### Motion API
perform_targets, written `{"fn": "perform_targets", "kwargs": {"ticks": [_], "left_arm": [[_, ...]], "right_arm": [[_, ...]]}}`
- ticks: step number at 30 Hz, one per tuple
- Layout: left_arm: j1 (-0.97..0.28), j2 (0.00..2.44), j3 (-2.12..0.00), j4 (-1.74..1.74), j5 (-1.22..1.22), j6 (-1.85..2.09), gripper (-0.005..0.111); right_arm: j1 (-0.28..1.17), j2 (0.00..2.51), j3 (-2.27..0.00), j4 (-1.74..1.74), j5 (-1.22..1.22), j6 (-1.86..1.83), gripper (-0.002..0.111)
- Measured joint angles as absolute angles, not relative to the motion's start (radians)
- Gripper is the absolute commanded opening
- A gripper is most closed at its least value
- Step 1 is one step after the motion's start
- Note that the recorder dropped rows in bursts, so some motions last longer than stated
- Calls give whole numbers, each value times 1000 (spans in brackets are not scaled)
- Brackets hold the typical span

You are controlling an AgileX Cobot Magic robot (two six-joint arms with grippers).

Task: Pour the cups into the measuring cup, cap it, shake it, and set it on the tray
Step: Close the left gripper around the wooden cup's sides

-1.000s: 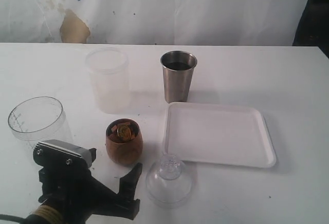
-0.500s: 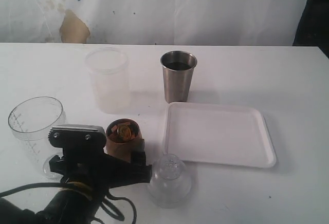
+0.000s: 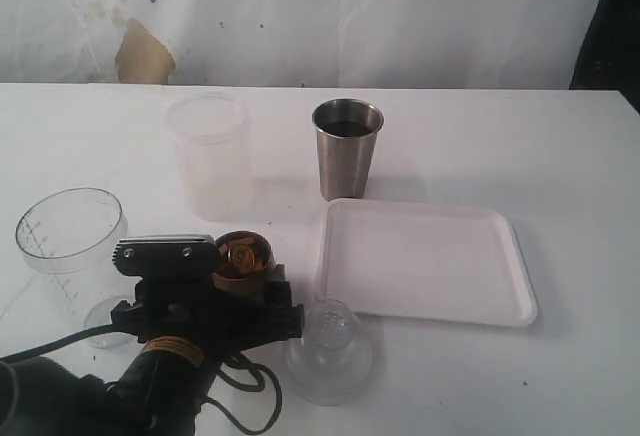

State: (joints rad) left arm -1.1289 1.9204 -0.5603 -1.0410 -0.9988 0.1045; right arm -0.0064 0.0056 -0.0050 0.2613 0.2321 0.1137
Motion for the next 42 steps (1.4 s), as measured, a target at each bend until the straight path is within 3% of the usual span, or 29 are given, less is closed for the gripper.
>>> {"fn": "perform_targets", "kwargs": {"ticks": [30,42], "left_arm": [[-1115,1944,-658,-1150,-924,267,89],[-1047,1944,-717,-1162,-773,352,89]], "right_arm": [[-6,6,-5,263,232,114,0],[-6,6,-5,263,232,114,0]]}}
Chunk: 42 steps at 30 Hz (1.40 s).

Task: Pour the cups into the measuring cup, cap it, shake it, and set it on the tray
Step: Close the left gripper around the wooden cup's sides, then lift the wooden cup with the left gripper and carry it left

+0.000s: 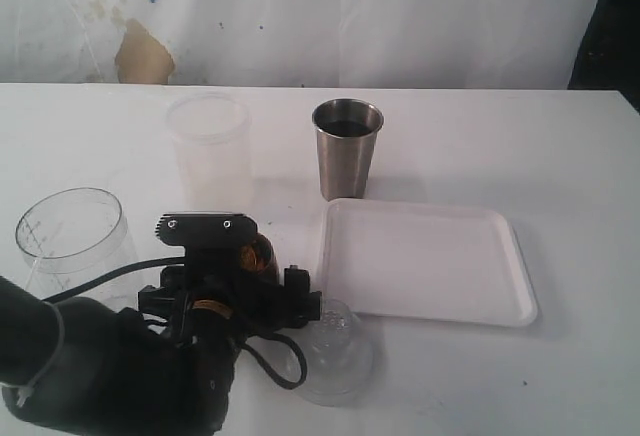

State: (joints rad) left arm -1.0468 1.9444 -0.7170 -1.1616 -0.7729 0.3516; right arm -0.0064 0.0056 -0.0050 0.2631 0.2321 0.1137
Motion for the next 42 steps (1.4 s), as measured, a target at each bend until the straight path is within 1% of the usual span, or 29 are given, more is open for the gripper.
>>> {"fn": "perform_targets", "kwargs": {"ticks": [7,8,10,11,13,18,19,28,35,42], "left_arm": [[-1020,1944,-719,-1162,-750,348,88],[-1019,1944,-721,-1162,-748,348,87],[-1019,1944,-721,-1162,-744,348,80],[-1019,1944,-723,-1162,-742,348,73],[-1019,1944,-725,-1162,-734,348,56],[-1019,1944,-727,-1167,-732,373,5],[-1019,1944,-727,-1167,-732,383,0],[-1019,1891,-725,-1226,-667,560,0],[-1019,1755,-725,-1299,-567,752,0],[-1019,1592,-725,-1448,-536,979,0]], "right_arm": [[-6,6,-5,263,232,114,0],[-6,6,-5,263,232,114,0],[-6,6,-5,263,232,114,0],[-6,6,-5,263,232,114,0],[-6,6,-5,263,232,114,0],[-6,6,-5,263,232,114,0],[-6,6,-5,263,232,114,0],[-6,6,-5,263,232,114,0],[-6,6,-5,263,232,114,0],[-6,6,-5,263,232,114,0]]}}
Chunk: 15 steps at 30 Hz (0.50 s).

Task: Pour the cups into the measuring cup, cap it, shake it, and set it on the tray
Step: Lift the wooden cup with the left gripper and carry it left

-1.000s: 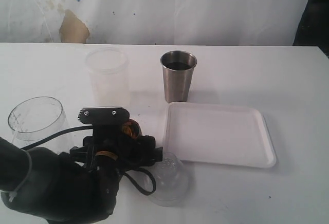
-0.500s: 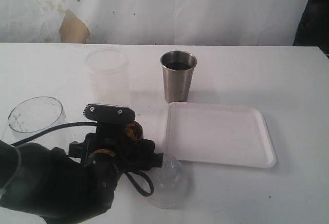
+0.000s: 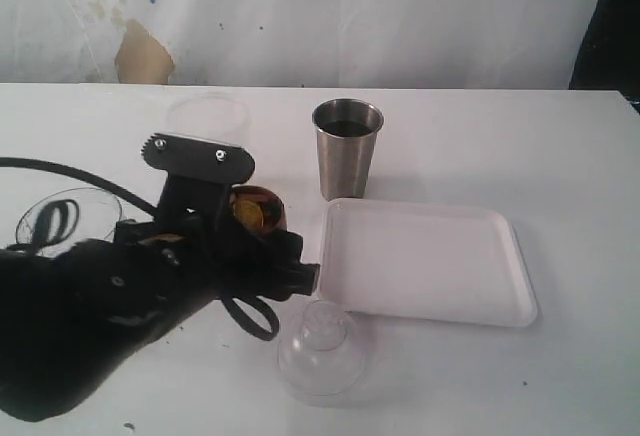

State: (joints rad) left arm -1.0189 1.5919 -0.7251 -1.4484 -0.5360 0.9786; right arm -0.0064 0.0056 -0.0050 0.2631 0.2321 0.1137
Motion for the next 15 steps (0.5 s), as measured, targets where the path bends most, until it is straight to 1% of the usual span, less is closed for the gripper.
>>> {"fn": "perform_targets", "kwargs": {"ticks": [5,10,15], "left_arm": [[-1019,1449,-725,-1586,-536,1178,0],[-1019,1284,-724,-1710,-543,1473,0],[-1019,1137,-726,-1741,-621,1666,0]], "right_arm": [[-6,6,-5,263,232,112,0],[-6,6,-5,263,232,112,0],[-6,6,-5,263,232,112,0]]}}
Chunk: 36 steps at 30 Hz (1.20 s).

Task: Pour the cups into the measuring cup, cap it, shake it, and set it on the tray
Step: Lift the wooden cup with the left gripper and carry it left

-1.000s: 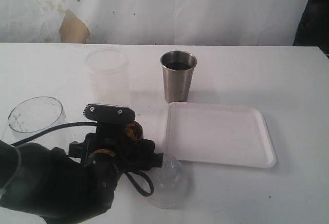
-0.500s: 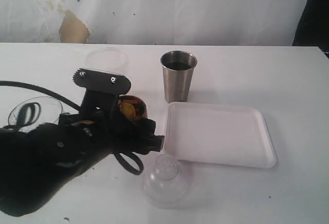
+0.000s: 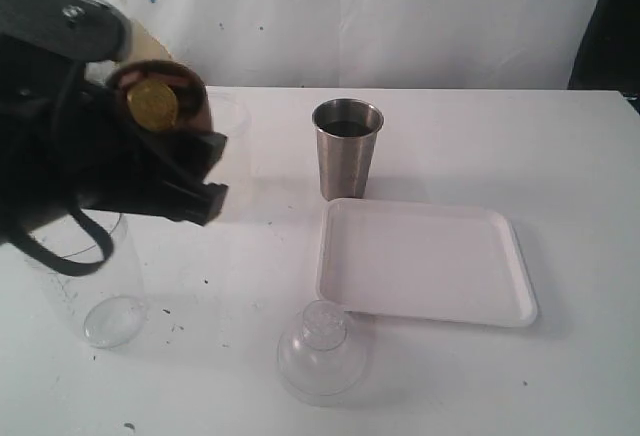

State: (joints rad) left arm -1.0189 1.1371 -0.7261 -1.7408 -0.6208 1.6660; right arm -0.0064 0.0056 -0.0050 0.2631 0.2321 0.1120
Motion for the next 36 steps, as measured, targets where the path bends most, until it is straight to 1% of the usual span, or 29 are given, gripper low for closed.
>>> {"fn": "perform_targets", "kwargs": {"ticks": [3,8,11,13,16,25,30,36], "left_arm": [[-1019,1079,-726,-1745,-724,1765,0],[-1016,1056,-726,-1749,-1046,1966,0],[-994,1056,-726,-1756,-1134,2023,0],[-968,1056,-726,-1756,-1140,2032,0],[-912,1056,-726,-1758,-1076,2032,0],[-683,1056,-723,-1758,-803,2023,0],[-566,1056,-723,-1758,-589,2008,0],[-460,1069,-723,-1758,-327,1911,0]], "right_arm": [[-6,6,-5,263,232,118,0],[-6,6,-5,263,232,130,0],[-6,6,-5,263,232,131,0],[-6,6,-5,263,232,131,0],[-6,6,-5,263,232,131,0],[-6,6,-5,263,232,133,0],[-6,6,-5,263,232,135,0],[-6,6,-5,263,232,135,0]]}}
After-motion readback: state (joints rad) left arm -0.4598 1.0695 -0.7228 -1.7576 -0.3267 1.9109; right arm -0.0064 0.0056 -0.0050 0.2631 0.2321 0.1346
